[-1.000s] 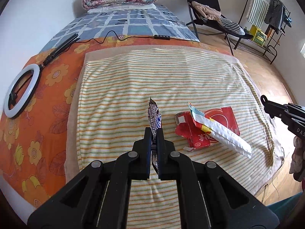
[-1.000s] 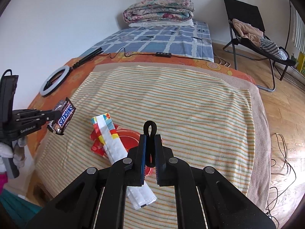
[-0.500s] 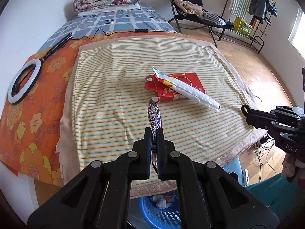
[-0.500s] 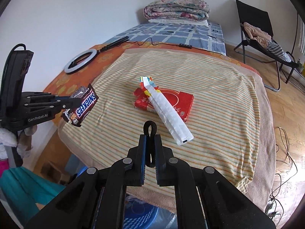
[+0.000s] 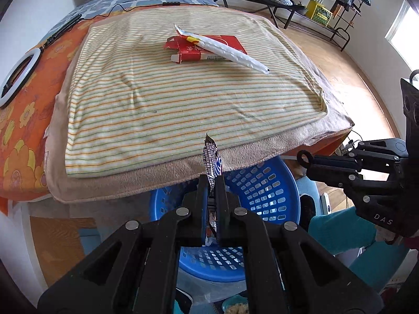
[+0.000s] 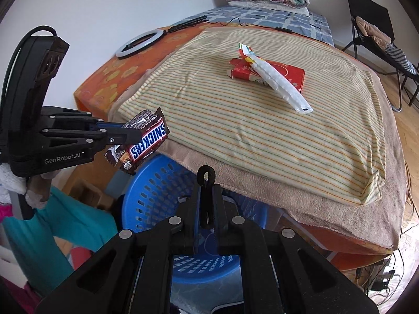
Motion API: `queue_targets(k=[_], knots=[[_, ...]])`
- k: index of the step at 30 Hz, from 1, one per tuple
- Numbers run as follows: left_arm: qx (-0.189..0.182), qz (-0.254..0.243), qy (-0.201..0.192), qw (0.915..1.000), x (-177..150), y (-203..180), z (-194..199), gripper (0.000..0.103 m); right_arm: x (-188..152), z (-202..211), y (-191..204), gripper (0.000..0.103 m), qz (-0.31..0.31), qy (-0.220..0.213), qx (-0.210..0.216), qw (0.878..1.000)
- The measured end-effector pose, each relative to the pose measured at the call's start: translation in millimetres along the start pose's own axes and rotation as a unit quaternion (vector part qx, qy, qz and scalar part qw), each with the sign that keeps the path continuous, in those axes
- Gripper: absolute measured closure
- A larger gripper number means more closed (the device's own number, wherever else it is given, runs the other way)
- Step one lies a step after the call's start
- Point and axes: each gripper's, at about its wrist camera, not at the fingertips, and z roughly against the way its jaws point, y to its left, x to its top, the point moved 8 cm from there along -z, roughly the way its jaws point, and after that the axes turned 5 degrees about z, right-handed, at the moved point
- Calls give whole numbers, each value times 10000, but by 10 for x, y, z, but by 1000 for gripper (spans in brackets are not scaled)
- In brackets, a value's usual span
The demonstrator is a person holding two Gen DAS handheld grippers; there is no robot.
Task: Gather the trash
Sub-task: 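Carry the Snickers wrapper and hair tie down over the blue basket with both tools, then open the left tool to drop the wrapper while the right tool drops the hair tie into the basket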
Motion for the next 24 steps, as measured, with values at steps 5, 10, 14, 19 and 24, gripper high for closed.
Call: queue_targets(k=[5,10,14,19,24], knots=[[-60,2,280,9996,-289,-54,-154,100,-214,-120,103,97,27,213,66,9997],[-21,-24,513,9987,-465,-55,-317,100,-349,-265,144,96,26,379,92,9992],[-2,-31,559,9984,-496,-44,-361,100,-406,-326,151,96,57,457,82,9989],[49,-54,633,9980,-537,-22,-415,100,-439,-378,124,96,40,514,55,9987],[136,-58,757,9970,-587,15,-494,96,-474,-436,116,80,58,598,6,9982]])
